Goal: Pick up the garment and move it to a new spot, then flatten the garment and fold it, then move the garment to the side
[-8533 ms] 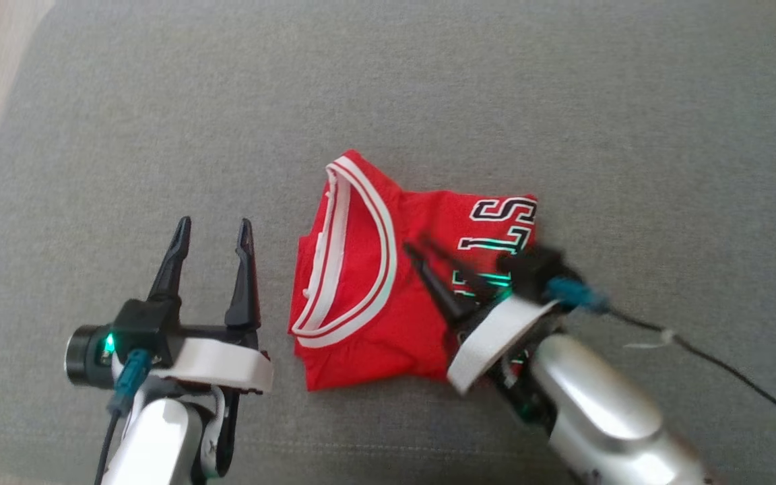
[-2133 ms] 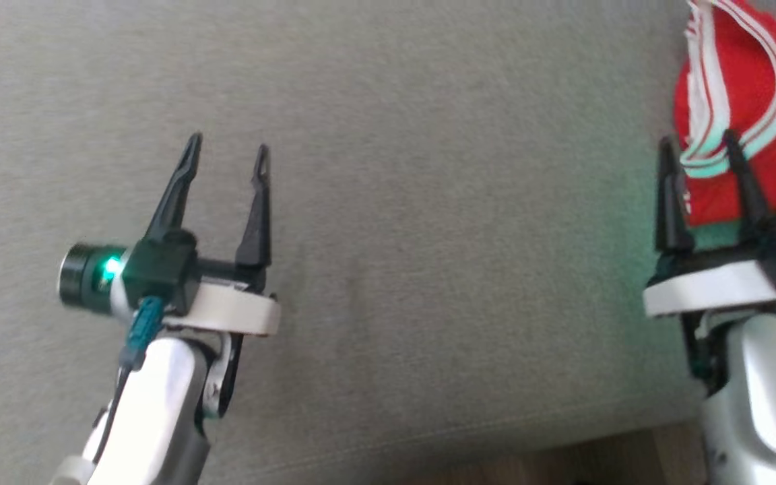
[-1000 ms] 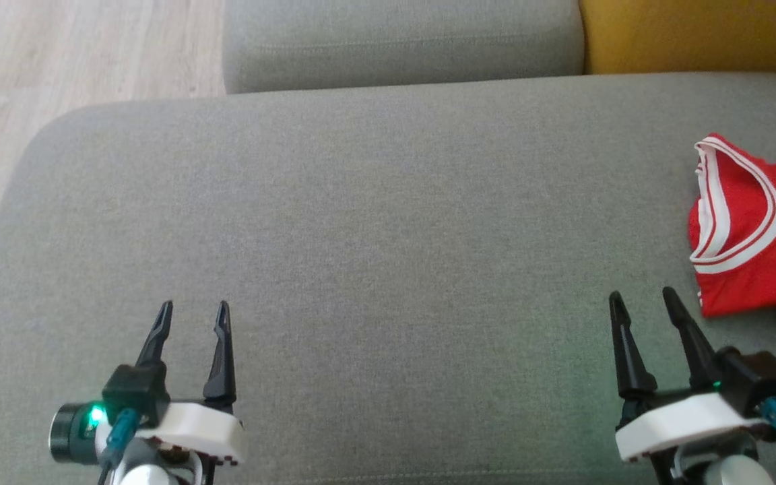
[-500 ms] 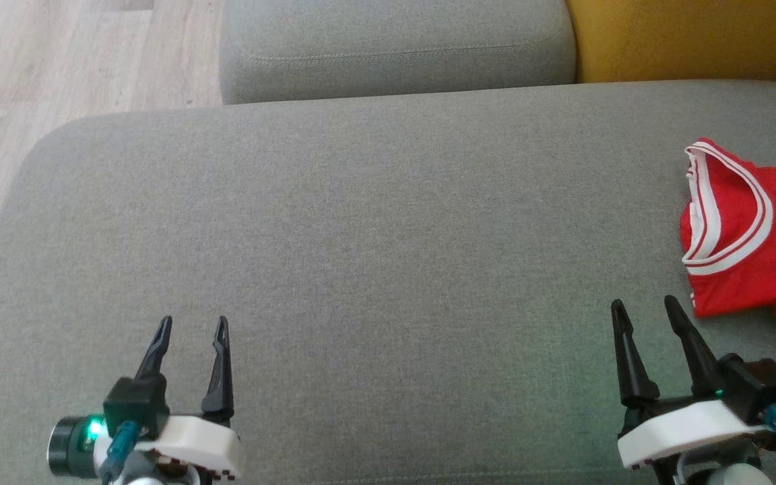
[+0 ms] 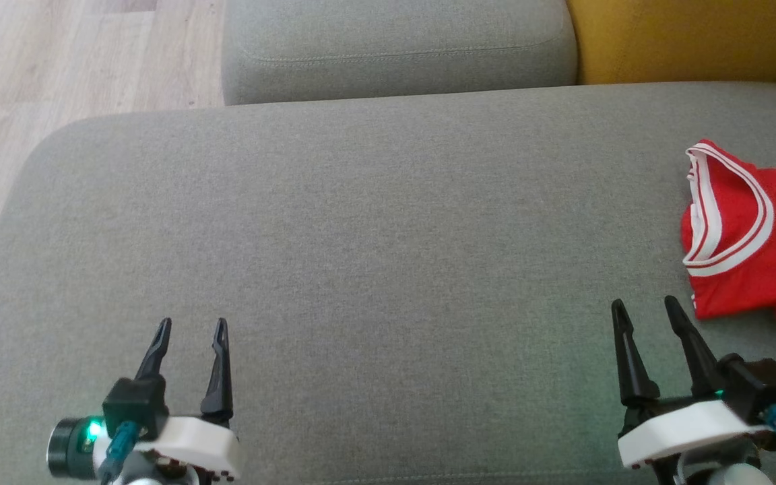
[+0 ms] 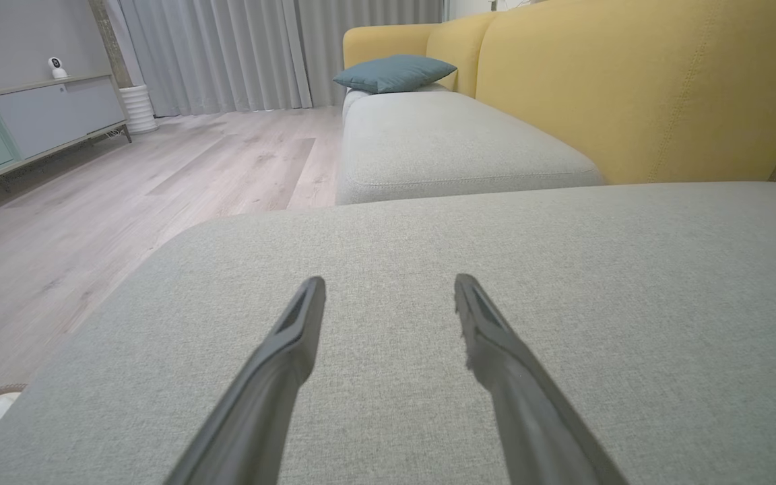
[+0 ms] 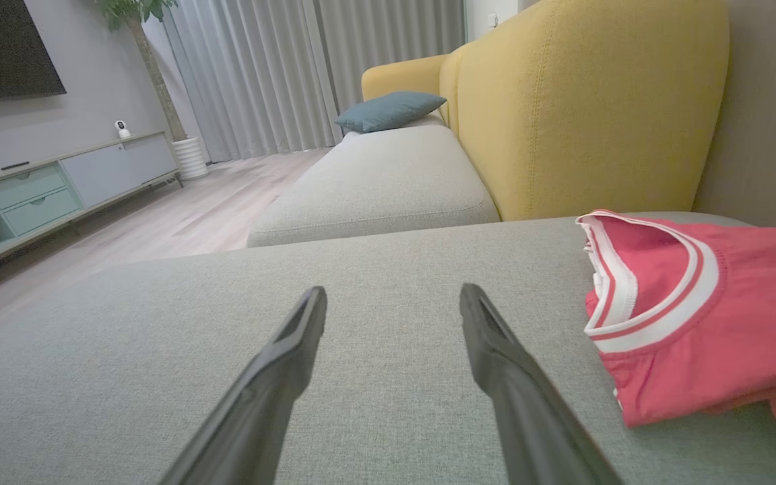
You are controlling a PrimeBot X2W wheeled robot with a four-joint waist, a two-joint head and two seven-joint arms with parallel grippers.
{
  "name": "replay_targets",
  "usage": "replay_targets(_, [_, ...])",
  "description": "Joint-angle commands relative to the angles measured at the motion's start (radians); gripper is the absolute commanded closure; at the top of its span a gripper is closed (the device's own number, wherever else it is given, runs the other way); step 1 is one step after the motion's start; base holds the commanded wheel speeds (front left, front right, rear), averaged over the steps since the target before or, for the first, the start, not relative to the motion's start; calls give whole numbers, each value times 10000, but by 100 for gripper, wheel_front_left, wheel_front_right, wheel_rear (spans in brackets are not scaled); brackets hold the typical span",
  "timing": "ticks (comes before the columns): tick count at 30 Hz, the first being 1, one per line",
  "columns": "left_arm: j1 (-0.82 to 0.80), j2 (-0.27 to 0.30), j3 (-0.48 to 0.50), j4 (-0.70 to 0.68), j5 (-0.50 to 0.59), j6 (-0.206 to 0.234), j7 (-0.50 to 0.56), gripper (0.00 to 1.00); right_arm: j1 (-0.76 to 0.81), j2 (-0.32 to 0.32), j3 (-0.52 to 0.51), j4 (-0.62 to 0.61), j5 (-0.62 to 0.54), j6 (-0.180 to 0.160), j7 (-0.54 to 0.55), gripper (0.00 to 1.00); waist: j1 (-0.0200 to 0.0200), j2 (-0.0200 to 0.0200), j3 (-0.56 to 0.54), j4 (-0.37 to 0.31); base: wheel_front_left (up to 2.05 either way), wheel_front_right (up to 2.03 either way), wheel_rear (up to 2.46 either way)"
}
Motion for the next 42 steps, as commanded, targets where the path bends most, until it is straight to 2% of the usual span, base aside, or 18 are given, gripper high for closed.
replay_targets(1, [-485, 172, 305, -287, -29, 91, -53, 0, -276, -47, 235, -345, 100, 35, -26, 0, 1, 0, 0, 8, 0, 0, 0])
replay_targets(5, [-502, 184, 260, -267, -57, 71, -49, 0, -281, -47, 248, -306, 133, 35, -36, 0, 1, 0, -7, 21, 0, 0, 0])
replay_targets(6, [3, -13, -30, 58, -26, 61, 1, 100, 0, 2, 7, 58, 86, 0, -4, 100, 1, 0, -8, 20, 0, 0, 0])
replay_targets(8, [125, -90, -45, 354, -34, 59, 10, 100, 24, 6, 18, 398, 94, 0, -2, 100, 1, 0, -9, 21, 0, 0, 0])
replay_targets(42, [-335, -361, 917, 535, -3982, -891, 846, 100, -576, -208, -98, 827, 4204, 9, 310, 100, 1, 0, 21, 9, 0, 0, 0])
